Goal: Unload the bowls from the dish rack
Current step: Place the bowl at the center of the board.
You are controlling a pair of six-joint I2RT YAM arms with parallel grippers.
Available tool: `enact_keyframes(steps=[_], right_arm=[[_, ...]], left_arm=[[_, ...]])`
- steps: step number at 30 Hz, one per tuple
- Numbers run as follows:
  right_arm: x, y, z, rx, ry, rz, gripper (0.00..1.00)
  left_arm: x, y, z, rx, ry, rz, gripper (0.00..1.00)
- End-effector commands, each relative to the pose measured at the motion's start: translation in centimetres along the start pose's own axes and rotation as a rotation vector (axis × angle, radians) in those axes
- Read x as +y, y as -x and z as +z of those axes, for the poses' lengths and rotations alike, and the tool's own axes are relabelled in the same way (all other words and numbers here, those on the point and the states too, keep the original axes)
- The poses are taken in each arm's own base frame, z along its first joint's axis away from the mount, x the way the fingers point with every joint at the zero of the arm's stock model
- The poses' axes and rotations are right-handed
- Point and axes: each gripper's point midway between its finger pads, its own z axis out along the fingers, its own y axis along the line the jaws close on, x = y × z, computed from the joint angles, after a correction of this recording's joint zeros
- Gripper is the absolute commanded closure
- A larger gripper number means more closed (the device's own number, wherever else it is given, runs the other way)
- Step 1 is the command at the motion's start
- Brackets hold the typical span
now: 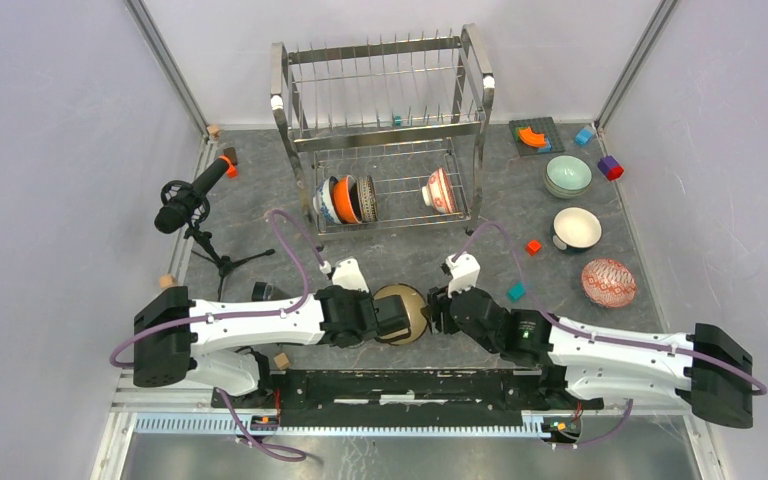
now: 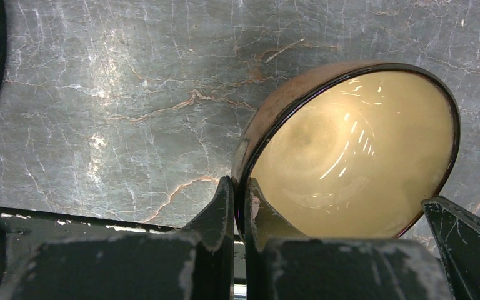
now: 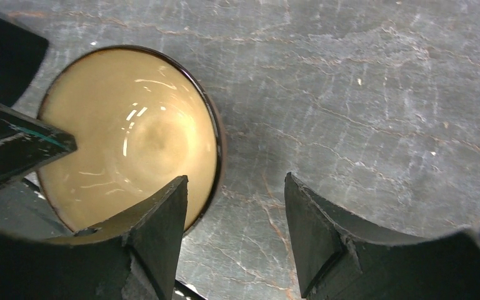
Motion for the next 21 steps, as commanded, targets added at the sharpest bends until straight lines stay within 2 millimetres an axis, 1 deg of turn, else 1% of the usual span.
enact_keyframes(steps=[1, 5, 10, 14, 15, 17, 21], right_arm=[[2.5, 3.3, 0.0, -0.067, 0.070, 0.038, 0.36], [2.7, 2.6, 0.5, -0.044, 0.077, 0.022, 0.39], [1.7, 1.0, 1.6, 0.000, 0.041, 0.008, 0.44], [1.5, -0.3, 2.3, 0.046, 0.053, 0.013, 0.47], [1.9, 0.0, 2.5, 0.035, 0.066, 0.021, 0.48], [2.0, -0.2, 2.7, 0.042, 0.071, 0.021, 0.50], [2.4, -0.6, 2.9, 0.061, 0.088, 0.022, 0.56]], left_arm=[[-3.1, 1.8, -1.2, -0.051, -0.096, -0.137, 0.98], [-3.4, 1.7, -1.2, -0.046, -0.110, -0.136, 0.98], [-3.7, 1.8, -1.4, -0.047, -0.116, -0.127, 0.98], [-3.7, 1.8, -1.4, -0.046, -0.125, -0.126, 0.98], [-3.7, 1.8, -1.5, -0.045, -0.128, -0.125, 0.98], [-3.6, 1.8, -1.5, -0.044, -0.133, -0.127, 0.98], [-3.6, 1.8, -1.5, -0.044, -0.134, -0.129, 0.98]])
